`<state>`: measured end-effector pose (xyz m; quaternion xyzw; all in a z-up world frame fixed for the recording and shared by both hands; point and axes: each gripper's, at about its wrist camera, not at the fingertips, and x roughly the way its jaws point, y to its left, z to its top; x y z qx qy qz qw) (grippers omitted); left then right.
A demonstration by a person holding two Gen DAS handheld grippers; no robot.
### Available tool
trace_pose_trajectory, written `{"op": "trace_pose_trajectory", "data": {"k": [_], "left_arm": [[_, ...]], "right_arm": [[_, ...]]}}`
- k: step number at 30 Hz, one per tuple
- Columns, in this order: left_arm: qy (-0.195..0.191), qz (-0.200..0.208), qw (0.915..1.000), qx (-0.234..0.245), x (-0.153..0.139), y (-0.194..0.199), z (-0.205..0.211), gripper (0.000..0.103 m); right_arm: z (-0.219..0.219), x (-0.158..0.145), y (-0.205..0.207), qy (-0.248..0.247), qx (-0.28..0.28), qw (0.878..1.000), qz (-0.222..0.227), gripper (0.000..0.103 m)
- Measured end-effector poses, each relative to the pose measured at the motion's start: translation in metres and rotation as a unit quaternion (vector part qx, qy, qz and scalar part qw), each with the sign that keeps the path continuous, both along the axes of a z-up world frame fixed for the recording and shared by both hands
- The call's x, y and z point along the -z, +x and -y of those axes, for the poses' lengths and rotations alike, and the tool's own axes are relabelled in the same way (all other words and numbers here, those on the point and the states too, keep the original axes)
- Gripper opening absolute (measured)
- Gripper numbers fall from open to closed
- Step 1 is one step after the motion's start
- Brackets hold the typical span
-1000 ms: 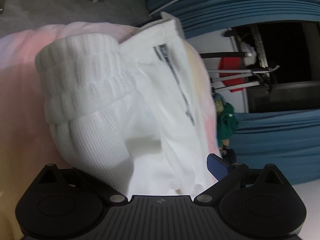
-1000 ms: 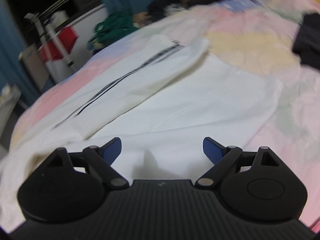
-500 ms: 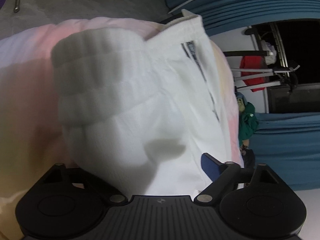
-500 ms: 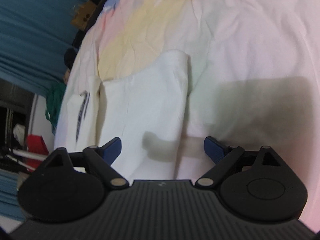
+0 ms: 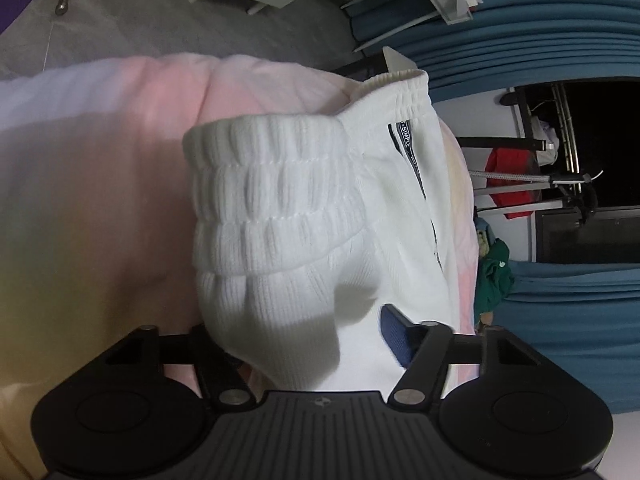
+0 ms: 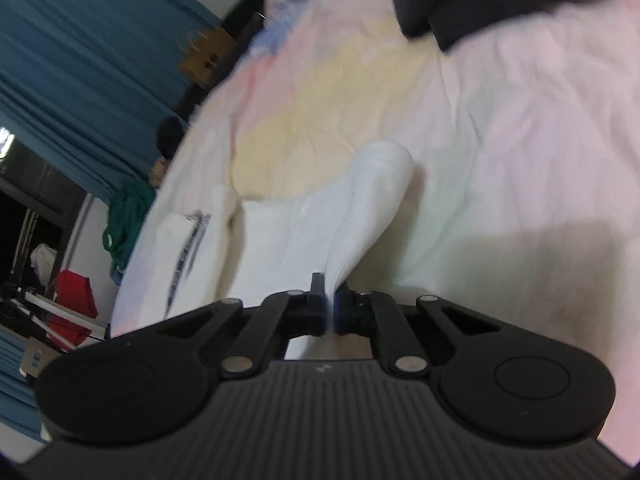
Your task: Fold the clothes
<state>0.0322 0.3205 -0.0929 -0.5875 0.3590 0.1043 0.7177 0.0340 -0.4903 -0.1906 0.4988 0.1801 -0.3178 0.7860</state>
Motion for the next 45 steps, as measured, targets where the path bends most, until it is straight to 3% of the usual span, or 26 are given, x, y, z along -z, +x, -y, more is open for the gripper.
{"op": "trace_pose_trajectory", "data": {"k": [1, 4, 8, 10, 14, 16, 18, 24, 29, 32, 37, 42, 45], "left_arm": [[0.001, -0.001, 1.0, 0.002, 0.0, 0.0, 0.0, 0.043], [-0.003, 0.001, 1.0, 0.005, -0.003, -0.003, 0.0, 0.034], [-0.027, 0.02, 0.9994, 0.008, -0.009, -0.011, 0.002, 0.039], [-0.03, 0.007, 0.9995, 0.012, -0.009, -0.011, 0.007, 0.043], [-0.028, -0.022, 0.9993, 0.011, -0.006, -0.008, 0.013, 0.042], [-0.02, -0.031, 0.9992, 0.013, -0.008, -0.007, 0.014, 0.027], [-0.003, -0.029, 0.9994, 0.02, -0.014, -0.008, 0.016, 0.018], [0.026, 0.031, 0.9985, 0.038, -0.053, -0.014, 0.011, 0.009], [0.026, 0.089, 0.9942, 0.054, -0.098, 0.005, 0.002, 0.009], [0.022, 0.11, 0.9922, 0.053, -0.116, 0.036, -0.003, 0.009], [0.0, 0.121, 0.9919, 0.036, -0.127, 0.111, -0.01, 0.009], [0.012, 0.092, 0.9953, 0.025, -0.108, 0.217, -0.014, 0.009], [0.043, 0.06, 0.9969, 0.026, -0.078, 0.283, -0.009, 0.009]], "right_arm": [[-0.001, -0.002, 0.0, -0.006, -0.001, 1.0, 0.001, 0.006], [-0.001, -0.005, -0.001, -0.01, 0.005, 1.0, 0.009, 0.006], [-0.002, -0.01, -0.012, -0.004, 0.011, 0.999, 0.034, 0.006], [-0.001, -0.012, -0.017, 0.007, 0.015, 0.998, 0.054, 0.006], [-0.002, -0.016, -0.021, -0.004, 0.006, 0.999, 0.051, 0.006], [-0.002, -0.018, -0.021, -0.011, 0.002, 0.999, 0.052, 0.006], [-0.003, -0.022, -0.024, -0.016, 0.0, 0.998, 0.059, 0.006], [-0.004, -0.032, -0.036, -0.005, -0.002, 0.996, 0.085, 0.006], [-0.005, -0.069, -0.032, -0.03, -0.023, 0.995, 0.093, 0.006], [0.0, -0.094, -0.003, -0.047, -0.029, 0.994, 0.092, 0.006], [0.011, -0.138, 0.084, -0.101, -0.04, 0.99, 0.094, 0.006], [0.018, -0.142, 0.211, -0.136, -0.052, 0.988, 0.058, 0.006], [0.015, -0.118, 0.286, -0.173, -0.064, 0.983, 0.004, 0.006]]}}
